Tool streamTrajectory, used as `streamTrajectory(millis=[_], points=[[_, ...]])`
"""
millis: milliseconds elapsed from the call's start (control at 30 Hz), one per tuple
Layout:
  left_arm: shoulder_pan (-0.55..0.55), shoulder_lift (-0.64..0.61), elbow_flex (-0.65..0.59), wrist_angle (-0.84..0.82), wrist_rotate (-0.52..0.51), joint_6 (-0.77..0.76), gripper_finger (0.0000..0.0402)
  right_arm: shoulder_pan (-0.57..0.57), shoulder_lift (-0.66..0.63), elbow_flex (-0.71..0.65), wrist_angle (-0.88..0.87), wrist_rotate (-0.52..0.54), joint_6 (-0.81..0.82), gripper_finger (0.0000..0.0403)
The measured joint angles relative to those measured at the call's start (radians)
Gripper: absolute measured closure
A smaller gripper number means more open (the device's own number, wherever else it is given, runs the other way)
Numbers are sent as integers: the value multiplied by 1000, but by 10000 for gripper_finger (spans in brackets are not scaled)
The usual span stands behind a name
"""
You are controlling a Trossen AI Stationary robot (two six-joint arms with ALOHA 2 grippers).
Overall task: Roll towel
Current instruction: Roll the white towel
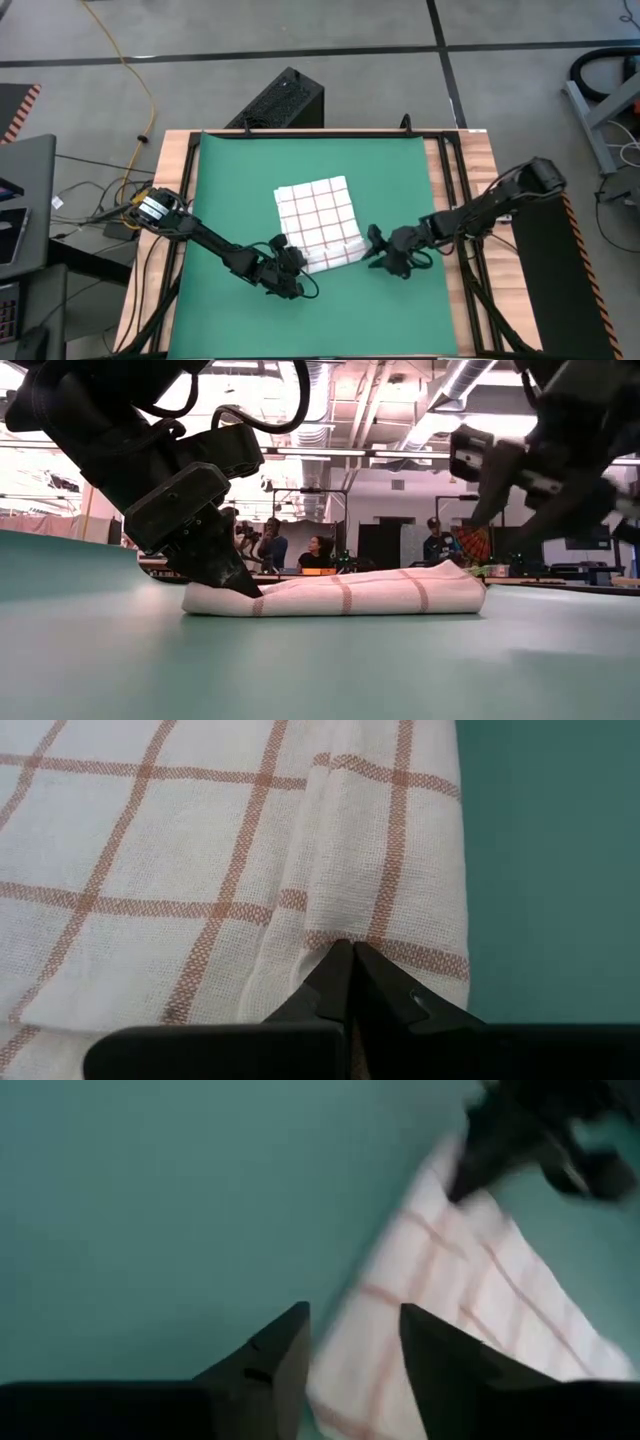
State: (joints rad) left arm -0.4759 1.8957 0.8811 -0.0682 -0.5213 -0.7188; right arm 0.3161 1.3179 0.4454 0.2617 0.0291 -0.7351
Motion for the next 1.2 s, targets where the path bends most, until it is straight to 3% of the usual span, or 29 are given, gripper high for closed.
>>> streamTrajectory(millis=[100,333,533,833,1000,1200], points=[[0,0,0,1,0,0,401,-14,26,0,24,71,21,190],[0,0,0,3,-1,0,401,-35,32,0,25,48,36,139],[0,0,0,5,-1,11,401,-60,72,0,7,46,74,138],[0,0,-1,5,0,7,401,-104,262,2,133,38,86,138],[0,0,0,-3,4,19,401,-109,316,5,96,54,203,140],[1,0,0,-5,4,19,401,-120,344,5,94,58,356,193]])
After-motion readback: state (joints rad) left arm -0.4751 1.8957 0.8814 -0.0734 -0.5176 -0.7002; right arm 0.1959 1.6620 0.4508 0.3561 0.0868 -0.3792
